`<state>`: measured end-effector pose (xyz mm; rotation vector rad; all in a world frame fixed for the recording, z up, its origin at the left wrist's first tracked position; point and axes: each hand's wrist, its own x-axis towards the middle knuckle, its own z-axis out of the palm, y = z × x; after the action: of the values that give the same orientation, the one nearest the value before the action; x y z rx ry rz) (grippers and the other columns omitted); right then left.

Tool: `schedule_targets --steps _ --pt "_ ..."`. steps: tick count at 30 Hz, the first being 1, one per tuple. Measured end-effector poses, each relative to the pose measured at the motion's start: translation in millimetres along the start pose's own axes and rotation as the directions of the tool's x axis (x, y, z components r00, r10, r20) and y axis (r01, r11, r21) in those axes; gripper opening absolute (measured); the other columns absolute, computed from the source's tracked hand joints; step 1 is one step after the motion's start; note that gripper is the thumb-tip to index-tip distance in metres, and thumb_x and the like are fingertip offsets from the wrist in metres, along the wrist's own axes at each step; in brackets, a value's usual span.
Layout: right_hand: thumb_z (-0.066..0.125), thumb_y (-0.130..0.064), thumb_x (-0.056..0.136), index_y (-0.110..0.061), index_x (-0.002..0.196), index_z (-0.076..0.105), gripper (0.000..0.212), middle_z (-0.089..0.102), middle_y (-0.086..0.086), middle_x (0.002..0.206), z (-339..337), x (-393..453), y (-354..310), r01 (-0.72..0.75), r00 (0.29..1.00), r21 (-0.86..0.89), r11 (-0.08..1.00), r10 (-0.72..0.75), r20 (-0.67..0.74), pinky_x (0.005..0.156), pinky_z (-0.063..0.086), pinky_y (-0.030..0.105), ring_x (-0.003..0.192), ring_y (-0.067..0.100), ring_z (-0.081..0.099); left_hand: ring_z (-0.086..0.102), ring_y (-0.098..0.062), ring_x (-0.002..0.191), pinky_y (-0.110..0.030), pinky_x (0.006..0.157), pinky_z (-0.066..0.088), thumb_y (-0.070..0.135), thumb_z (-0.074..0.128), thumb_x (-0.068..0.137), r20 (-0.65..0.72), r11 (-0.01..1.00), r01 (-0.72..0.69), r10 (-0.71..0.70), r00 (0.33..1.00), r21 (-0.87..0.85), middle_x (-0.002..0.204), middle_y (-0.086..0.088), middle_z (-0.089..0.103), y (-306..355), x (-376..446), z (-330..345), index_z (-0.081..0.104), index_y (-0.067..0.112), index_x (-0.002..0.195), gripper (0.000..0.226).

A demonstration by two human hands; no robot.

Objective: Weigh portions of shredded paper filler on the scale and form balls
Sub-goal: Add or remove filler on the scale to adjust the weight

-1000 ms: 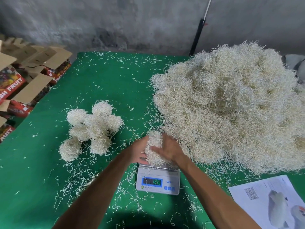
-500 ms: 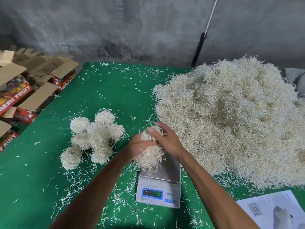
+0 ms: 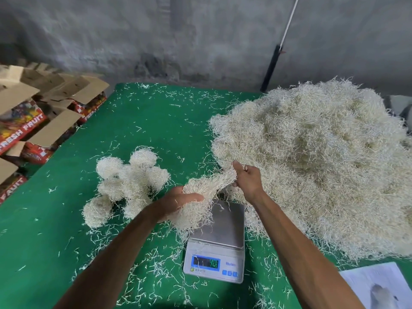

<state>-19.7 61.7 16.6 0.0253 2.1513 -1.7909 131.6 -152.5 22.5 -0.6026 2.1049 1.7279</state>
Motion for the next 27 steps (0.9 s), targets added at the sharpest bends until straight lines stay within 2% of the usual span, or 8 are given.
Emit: schedule_targets --steps 5,9,12,15,18,20,22,27 --pt "0.062 -0.028 0.104 -0.003 0.101 0.055 0.026 0.054 0.002 0.074 -3 9 -9 -0.142 0.955 0.289 0.947 0.208 -0.211 0.063 0.06 0.034 0.054 0.011 0.051 0.024 -0.03 0.146 -0.047 0.113 0.026 0.076 0.085 0.047 -0.042 0.999 -0.012 0.009 0.999 -0.053 0.164 -0.01 0.015 -6 -4 -21 0.017 0.02 0.156 0.14" --pt "0.061 -0.041 0.103 -0.008 0.139 0.043 0.052 0.063 0.022 0.118 -1 3 -15 -0.199 0.951 0.392 0.898 0.274 -0.145 0.1 0.058 0.048 0.088 0.021 0.061 0.054 -0.023 0.108 -0.045 0.098 0.047 0.062 0.081 0.067 -0.05 0.994 -0.077 0.074 0.996 -0.08 0.105 0.006 0.064 -8 -5 -25 0.073 0.047 0.099 0.036" --pt "0.052 -0.065 0.099 -0.025 0.155 0.041 0.07 0.045 0.004 0.156 6 -12 -18 -0.101 0.99 0.183 0.978 0.081 0.115 0.108 0.05 0.044 0.124 0.022 0.056 0.048 -0.028 0.118 -0.055 0.117 0.024 0.077 0.077 0.058 -0.077 0.99 -0.079 0.07 0.995 -0.119 0.137 -0.013 0.049 -16 -4 -23 0.058 0.021 0.131 0.094" --pt "0.057 -0.094 0.073 -0.037 0.146 0.048 0.093 0.048 -0.012 0.152 19 -33 -13 -0.002 0.902 -0.192 0.981 0.084 0.424 0.103 0.046 0.038 0.126 0.012 0.058 0.021 -0.028 0.147 -0.05 0.118 0.015 0.087 0.075 0.042 -0.102 0.992 -0.031 0.018 0.995 -0.126 0.166 -0.006 0.011 -14 -3 -15 0.018 0.022 0.156 0.143" --pt "0.06 -0.097 0.068 -0.015 0.161 0.028 0.127 0.058 0.005 0.137 26 -36 1 -0.014 0.872 -0.365 0.931 0.19 0.451 0.118 0.037 0.051 0.137 0.029 0.052 0.035 -0.022 0.142 -0.045 0.115 0.024 0.087 0.076 0.029 -0.075 0.993 -0.018 0.009 0.997 -0.113 0.161 -0.007 0.03 0 -9 -10 0.026 0.014 0.154 0.152" --pt "0.063 -0.082 0.082 0.007 0.118 0.061 0.096 0.063 0.015 0.077 23 -29 5 0.061 0.912 -0.365 0.929 0.097 0.398 0.088 0.055 0.05 0.08 0.029 0.071 0.05 -0.01 0.13 -0.04 0.11 0.031 0.081 0.079 0.042 -0.025 0.99 -0.002 -0.002 1.0 -0.143 0.146 0.0 0.053 0 -13 -9 0.043 0.012 0.145 0.129" --pt "0.061 -0.063 0.095 -0.015 0.06 0.05 0.06 0.035 -0.005 0.044 20 -17 6 0.107 0.957 -0.378 0.92 0.009 0.291 0.053 0.04 0.034 0.036 0.015 0.036 0.046 -0.025 0.135 -0.048 0.116 0.03 0.059 0.077 0.071 -0.005 0.984 0.026 -0.027 1.0 -0.179 0.153 -0.013 0.043 -5 -15 -11 0.049 0.014 0.14 0.087" --pt "0.058 -0.042 0.105 -0.018 0.056 0.045 0.056 0.03 -0.008 0.041 10 6 8 0.05 0.998 -0.319 0.946 -0.04 0.038 0.038 0.031 0.018 0.032 0.013 0.026 0.057 -0.005 0.1 -0.023 0.074 0.044 0.058 0.072 0.075 -0.009 0.975 -0.01 0.008 1.0 -0.222 0.13 0.003 0.056 -18 -22 -22 0.068 0.026 0.112 0.049"
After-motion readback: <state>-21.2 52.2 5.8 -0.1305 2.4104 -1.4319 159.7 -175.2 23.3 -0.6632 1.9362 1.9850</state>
